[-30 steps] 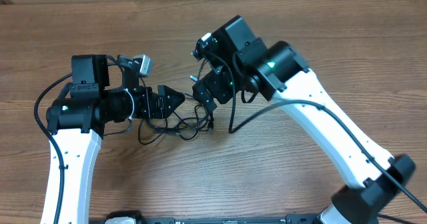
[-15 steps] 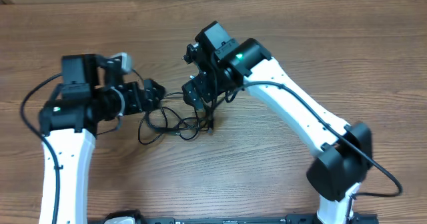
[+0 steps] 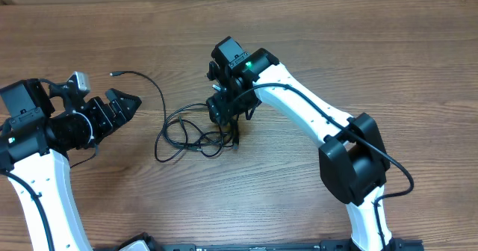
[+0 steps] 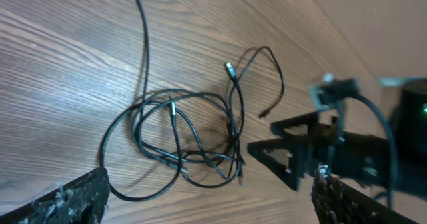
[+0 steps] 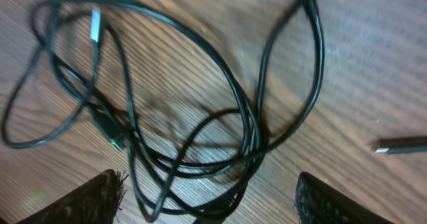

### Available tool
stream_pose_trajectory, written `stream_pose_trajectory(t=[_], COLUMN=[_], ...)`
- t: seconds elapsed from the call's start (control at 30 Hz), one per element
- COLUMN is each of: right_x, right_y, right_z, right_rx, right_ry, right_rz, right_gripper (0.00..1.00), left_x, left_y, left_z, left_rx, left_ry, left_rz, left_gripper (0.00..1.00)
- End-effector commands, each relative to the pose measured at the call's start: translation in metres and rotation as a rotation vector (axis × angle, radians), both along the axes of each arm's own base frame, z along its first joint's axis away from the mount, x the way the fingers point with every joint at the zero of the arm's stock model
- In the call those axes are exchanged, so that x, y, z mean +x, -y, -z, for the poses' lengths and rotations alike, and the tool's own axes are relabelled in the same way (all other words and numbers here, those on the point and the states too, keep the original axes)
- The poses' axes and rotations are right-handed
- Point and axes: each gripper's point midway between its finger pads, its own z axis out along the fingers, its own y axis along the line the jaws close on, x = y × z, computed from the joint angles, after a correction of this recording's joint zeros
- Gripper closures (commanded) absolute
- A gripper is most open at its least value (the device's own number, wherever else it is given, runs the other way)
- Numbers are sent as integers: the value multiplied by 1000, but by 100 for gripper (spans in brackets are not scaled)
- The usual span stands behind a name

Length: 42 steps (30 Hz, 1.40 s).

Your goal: Untangle cables

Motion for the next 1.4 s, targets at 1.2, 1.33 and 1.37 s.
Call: stream_pose_trajectory(t=[1.2,1.33,1.37], right_x=[51,50,49], right_y=[-10,-9,-8], right_z=[-149,-197,-208], right_rx=[235,302,316], right_ry=[238,322,343], right_rz=[34,43,42], right_gripper=[96,96,96], left_x=[-9,-13,-14], left_y=[36,48,54], left_z=[-21,-20,-20], left_rx=[-74,-62,-62], left_ry=[145,151,151], left_rz=[250,318,342], left_gripper=[4,5,5])
